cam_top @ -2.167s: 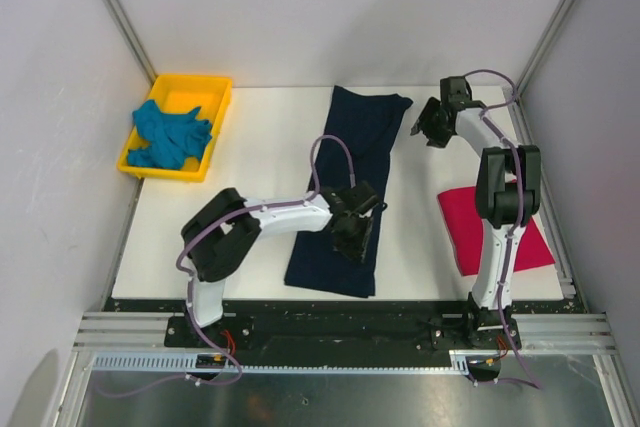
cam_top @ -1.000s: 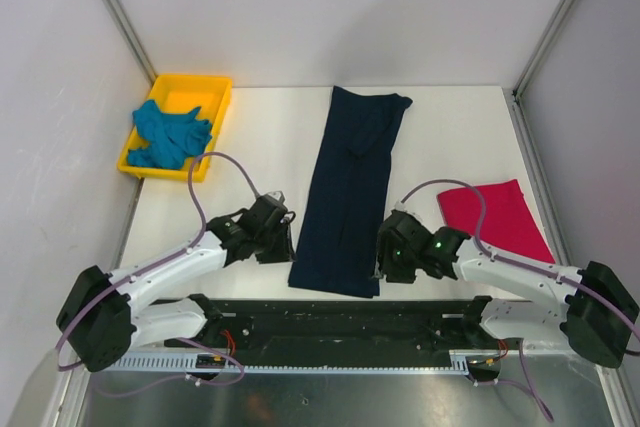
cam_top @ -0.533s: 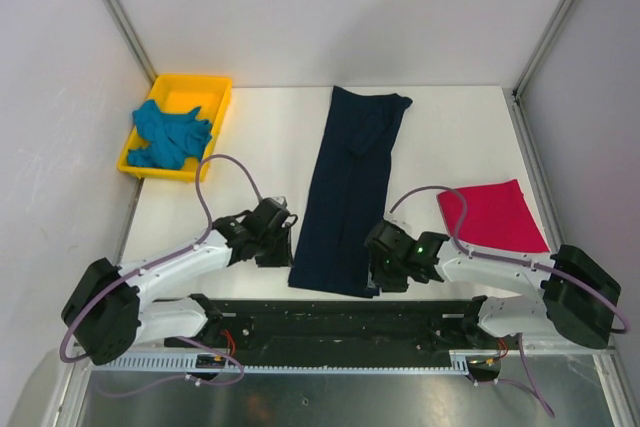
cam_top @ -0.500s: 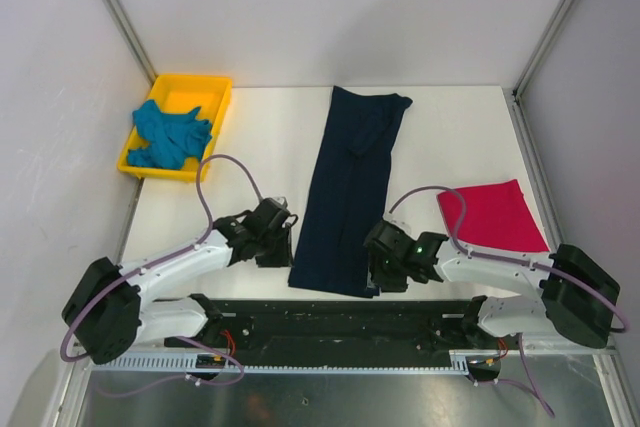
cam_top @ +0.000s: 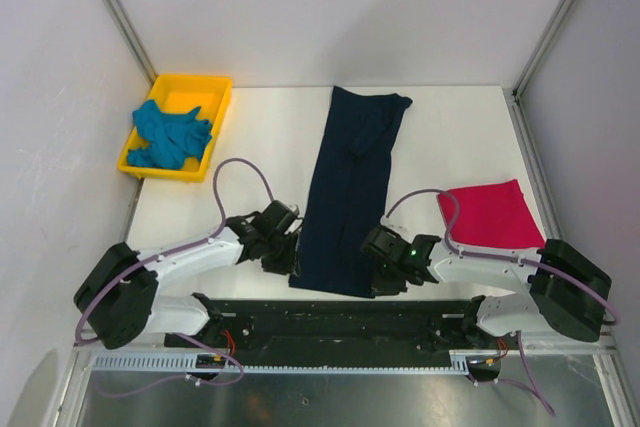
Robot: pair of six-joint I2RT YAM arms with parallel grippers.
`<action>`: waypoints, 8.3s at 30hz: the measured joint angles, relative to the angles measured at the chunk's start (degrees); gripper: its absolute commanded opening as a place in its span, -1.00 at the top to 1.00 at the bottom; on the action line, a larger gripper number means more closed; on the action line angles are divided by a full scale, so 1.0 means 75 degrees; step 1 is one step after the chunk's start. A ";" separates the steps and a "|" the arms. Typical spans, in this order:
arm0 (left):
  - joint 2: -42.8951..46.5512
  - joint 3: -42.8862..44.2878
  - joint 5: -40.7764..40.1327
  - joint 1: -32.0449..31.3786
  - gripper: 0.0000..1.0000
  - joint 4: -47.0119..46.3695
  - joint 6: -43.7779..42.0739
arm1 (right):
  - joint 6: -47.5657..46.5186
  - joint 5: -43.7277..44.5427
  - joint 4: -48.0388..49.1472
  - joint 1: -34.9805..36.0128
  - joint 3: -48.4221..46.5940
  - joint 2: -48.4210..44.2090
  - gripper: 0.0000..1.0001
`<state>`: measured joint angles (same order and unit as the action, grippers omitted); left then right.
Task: Fold and stack the t-shirts
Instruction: Rotate the tshirt 90 degrees, then grab the bottom of the folded rectangular tshirt with both arms, then fold the folded rectangular tshirt in 1/3 of the way
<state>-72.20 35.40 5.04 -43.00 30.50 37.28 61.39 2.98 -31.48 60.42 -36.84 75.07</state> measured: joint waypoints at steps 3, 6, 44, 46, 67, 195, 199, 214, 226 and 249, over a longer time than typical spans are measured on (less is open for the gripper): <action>-0.0297 0.0003 0.0160 -0.0256 0.16 -0.0073 -0.0038 | -0.0070 0.0003 -0.0122 -0.0216 0.0157 -0.0204 0.88; -0.0452 0.0038 0.0262 -0.0507 0.16 -0.0134 -0.0032 | -0.0166 -0.0003 -0.0358 -0.0673 0.0396 -0.0761 0.90; 0.0361 -0.0396 0.1043 -0.1157 1.00 -0.0848 0.0985 | 0.0052 -0.0259 -0.0944 -0.0265 0.0714 -0.1976 0.97; 0.0667 -0.0530 0.1099 -0.1221 1.00 -0.0816 0.1064 | 0.0221 -0.0265 -0.1081 -0.0079 0.0714 -0.2226 0.97; -0.2259 0.3550 0.0172 0.0265 1.00 -0.0979 0.0685 | -0.2017 0.0930 -0.0219 -0.3401 -0.2375 0.0408 1.00; -0.2897 0.2795 0.0353 0.1900 1.00 -0.1947 0.0289 | -0.2751 0.0673 0.1288 -0.4083 -0.1341 0.0326 0.16; -0.2900 0.2693 0.0353 0.1900 1.00 -0.1836 0.0289 | -0.2465 0.0469 0.1827 -0.4025 -0.0752 0.0356 0.15; -0.2903 0.2623 0.0356 0.1903 1.00 -0.1807 0.0291 | -0.1679 0.0399 0.3657 -0.4057 -0.0050 0.0758 0.17; -0.2987 0.2623 0.0358 0.1903 1.00 -0.1807 0.0291 | -0.1361 0.0245 0.4374 -0.4089 0.0017 0.1212 0.52; -0.2285 0.2317 0.0356 0.2046 1.00 -0.1644 0.0160 | -0.2629 -0.0291 0.2267 -0.4733 -0.0804 -0.0315 1.00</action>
<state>-89.34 52.77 7.70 -27.66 18.17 38.48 41.67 0.80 -14.48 24.93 -42.87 72.71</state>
